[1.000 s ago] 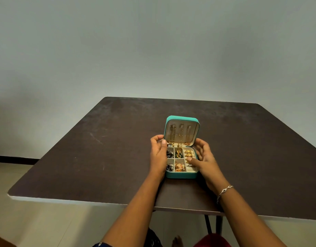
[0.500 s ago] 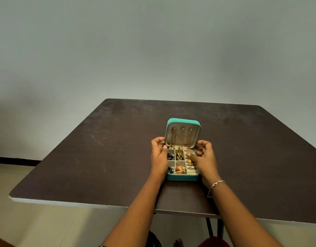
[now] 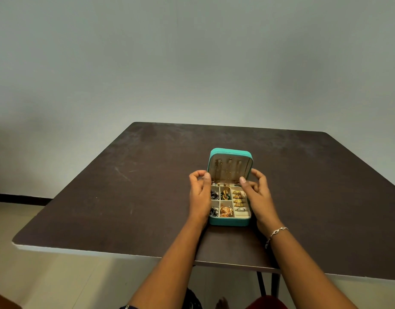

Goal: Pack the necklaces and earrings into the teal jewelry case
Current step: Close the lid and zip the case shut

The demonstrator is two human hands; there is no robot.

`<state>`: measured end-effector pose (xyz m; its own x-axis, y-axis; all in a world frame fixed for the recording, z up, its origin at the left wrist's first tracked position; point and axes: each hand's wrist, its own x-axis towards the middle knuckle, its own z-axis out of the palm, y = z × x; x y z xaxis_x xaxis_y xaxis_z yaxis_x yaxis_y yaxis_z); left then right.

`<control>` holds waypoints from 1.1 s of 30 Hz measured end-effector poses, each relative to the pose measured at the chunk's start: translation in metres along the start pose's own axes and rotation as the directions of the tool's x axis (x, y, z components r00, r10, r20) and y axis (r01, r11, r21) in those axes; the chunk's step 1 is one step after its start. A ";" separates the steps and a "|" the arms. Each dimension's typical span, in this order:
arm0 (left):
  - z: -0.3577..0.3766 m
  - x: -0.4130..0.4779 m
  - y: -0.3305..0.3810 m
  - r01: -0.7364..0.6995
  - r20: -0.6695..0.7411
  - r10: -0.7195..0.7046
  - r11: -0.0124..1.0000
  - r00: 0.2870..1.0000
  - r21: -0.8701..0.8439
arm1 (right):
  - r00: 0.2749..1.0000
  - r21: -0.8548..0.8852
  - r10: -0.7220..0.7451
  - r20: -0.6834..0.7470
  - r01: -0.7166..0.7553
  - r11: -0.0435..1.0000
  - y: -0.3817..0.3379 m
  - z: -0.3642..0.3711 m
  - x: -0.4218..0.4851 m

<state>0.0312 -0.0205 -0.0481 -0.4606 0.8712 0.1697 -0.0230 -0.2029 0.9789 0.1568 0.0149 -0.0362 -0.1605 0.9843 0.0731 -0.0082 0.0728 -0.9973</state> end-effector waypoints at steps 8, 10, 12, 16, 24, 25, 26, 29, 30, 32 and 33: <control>-0.001 0.001 -0.002 0.017 0.031 -0.012 0.988 0.999 -0.153 | 0.997 0.136 0.020 0.071 -0.030 0.990 -0.003 -0.010 -0.012; 0.001 0.001 -0.001 0.034 -0.009 -0.037 0.984 0.999 -0.178 | 0.997 0.097 0.015 0.079 -0.023 0.995 -0.003 -0.010 -0.015; 0.003 0.001 0.000 0.036 -0.030 -0.042 0.985 0.999 -0.171 | 0.996 0.045 0.001 0.094 -0.005 0.999 -0.002 -0.010 -0.018; 0.002 0.000 0.000 0.052 -0.015 -0.055 0.987 0.998 -0.149 | 0.991 -0.032 -0.040 0.127 0.045 0.998 -0.002 -0.013 -0.021; 0.004 -0.003 0.003 0.097 0.040 -0.092 0.981 0.995 -0.170 | 0.974 -0.317 -0.048 0.223 0.119 0.941 0.001 -0.010 -0.031; 0.004 -0.003 0.003 0.102 0.043 -0.096 0.977 0.994 -0.187 | 0.975 -0.310 -0.040 0.220 0.108 0.945 0.000 -0.009 -0.032; 0.005 -0.004 0.004 0.107 0.043 -0.101 0.974 0.994 -0.202 | 0.975 -0.309 -0.031 0.221 0.100 0.946 0.000 -0.007 -0.032; 0.003 -0.004 0.006 0.121 0.054 -0.112 0.966 0.992 -0.228 | 0.963 -0.361 -0.003 0.268 0.104 0.927 -0.002 -0.007 -0.033; 0.002 -0.004 0.005 0.124 0.070 -0.111 0.967 0.991 -0.222 | 0.954 -0.385 0.010 0.299 0.111 0.916 -0.002 -0.009 -0.033; 0.001 -0.004 0.005 0.127 0.101 -0.108 0.969 0.989 -0.211 | 0.923 -0.446 0.048 0.382 0.139 0.884 -0.003 -0.018 -0.031; 0.001 -0.004 0.005 0.131 0.110 -0.110 0.969 0.988 -0.210 | 0.903 -0.479 0.074 0.424 0.154 0.864 -0.003 -0.023 -0.029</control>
<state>0.0339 -0.0248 -0.0441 -0.3552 0.9319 0.0729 -0.2685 -0.1764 0.9470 0.1844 -0.0101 -0.0348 -0.5642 0.8256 -0.0092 0.4408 0.2917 -0.8489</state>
